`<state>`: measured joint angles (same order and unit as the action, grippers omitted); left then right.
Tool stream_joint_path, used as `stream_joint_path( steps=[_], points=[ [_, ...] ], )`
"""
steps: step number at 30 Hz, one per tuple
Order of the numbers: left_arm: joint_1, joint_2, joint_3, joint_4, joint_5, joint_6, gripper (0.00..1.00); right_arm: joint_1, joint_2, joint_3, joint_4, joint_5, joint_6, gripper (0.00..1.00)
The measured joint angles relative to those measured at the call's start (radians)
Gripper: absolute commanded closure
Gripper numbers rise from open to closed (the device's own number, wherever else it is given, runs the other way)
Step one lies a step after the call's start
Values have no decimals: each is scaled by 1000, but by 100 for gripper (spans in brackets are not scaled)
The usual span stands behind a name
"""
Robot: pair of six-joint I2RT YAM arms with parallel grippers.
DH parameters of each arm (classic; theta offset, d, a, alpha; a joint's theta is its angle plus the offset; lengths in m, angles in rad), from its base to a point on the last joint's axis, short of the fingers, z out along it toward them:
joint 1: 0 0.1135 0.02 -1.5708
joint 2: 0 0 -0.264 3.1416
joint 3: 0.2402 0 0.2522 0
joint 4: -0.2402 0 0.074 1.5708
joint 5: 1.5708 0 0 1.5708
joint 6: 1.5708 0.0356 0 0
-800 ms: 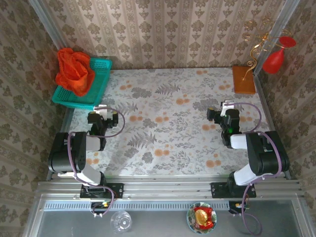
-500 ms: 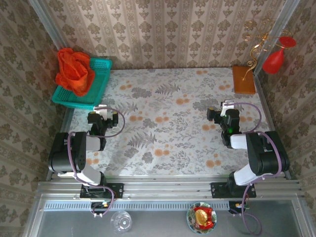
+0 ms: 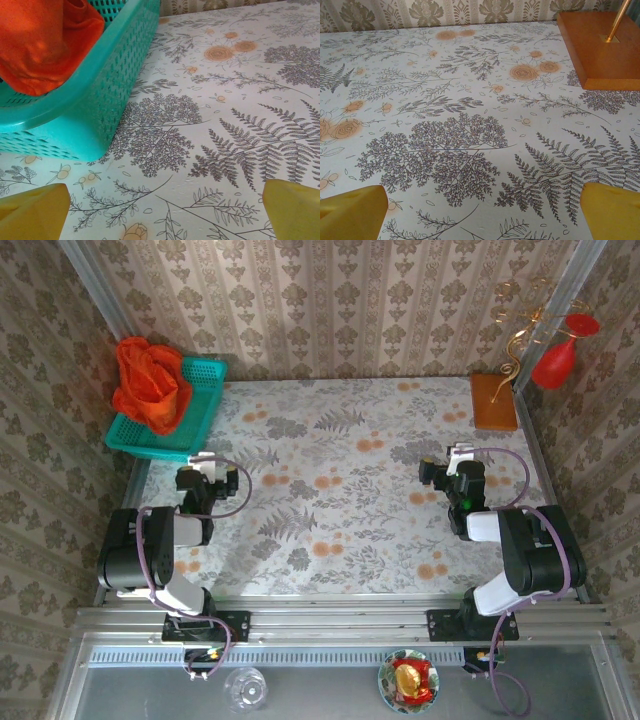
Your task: Fold the inside-out t-shirt
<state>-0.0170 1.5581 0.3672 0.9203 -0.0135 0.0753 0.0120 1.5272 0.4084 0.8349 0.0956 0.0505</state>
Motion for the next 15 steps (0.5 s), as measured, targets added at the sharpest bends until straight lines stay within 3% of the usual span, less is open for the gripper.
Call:
stream_joint_path(
  steps=[8, 15],
  points=[
    [-26, -10, 0, -8, -57, 0, 0, 10, -12, 0, -24, 2, -3, 0],
    [-96, -156, 64, -171, -164, 16, 0, 30, -179, 46, -200, 27, -6, 0]
  ],
)
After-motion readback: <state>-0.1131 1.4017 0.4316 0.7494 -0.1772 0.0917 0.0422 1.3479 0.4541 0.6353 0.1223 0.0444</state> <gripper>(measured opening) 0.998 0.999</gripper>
